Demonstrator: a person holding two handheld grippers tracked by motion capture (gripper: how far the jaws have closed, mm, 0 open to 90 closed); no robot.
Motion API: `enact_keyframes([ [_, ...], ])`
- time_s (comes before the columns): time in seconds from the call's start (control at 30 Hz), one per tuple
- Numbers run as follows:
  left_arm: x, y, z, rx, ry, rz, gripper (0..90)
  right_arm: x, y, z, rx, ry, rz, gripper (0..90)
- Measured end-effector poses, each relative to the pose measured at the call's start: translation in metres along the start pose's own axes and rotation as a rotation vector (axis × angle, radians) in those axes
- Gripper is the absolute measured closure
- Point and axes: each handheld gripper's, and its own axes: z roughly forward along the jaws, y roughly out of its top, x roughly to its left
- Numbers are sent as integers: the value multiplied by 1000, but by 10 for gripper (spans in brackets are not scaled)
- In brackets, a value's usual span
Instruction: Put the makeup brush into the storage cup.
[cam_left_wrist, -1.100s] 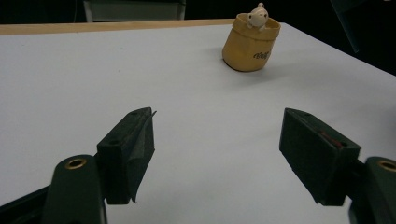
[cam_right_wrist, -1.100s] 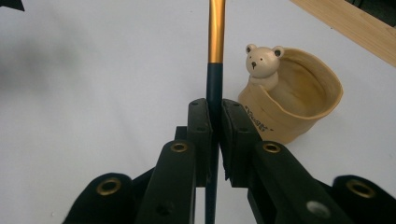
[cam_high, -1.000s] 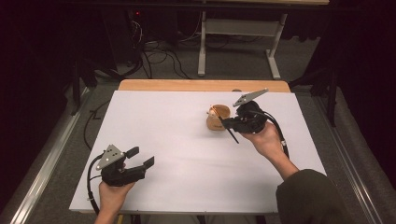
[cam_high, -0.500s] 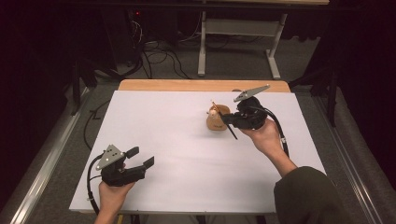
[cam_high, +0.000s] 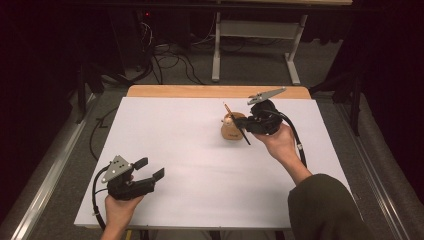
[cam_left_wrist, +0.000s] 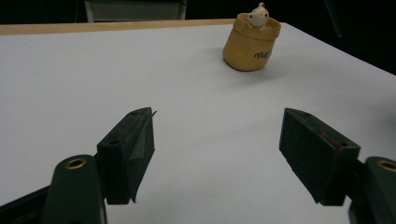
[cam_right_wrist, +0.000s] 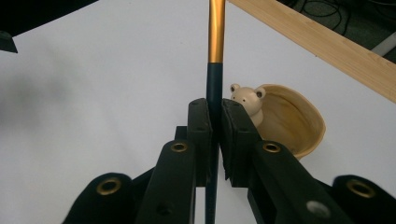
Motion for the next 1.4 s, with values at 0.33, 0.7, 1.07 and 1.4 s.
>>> enact_keyframes([
  [0.33, 0, 0, 0, 2, -2, 3, 271, -5, 9, 4, -28, -13, 15, 849],
  [0.7, -1, 0, 0, 4, -6, 7, 270, -14, 15, 12, -57, -59, 35, 849],
  [1.07, -2, 0, -1, 6, -11, 19, 271, -17, 24, 17, -70, -89, 59, 849],
  [1.4, -2, 1, 1, 10, -14, 21, 272, -24, 31, 22, -89, -107, 91, 849],
])
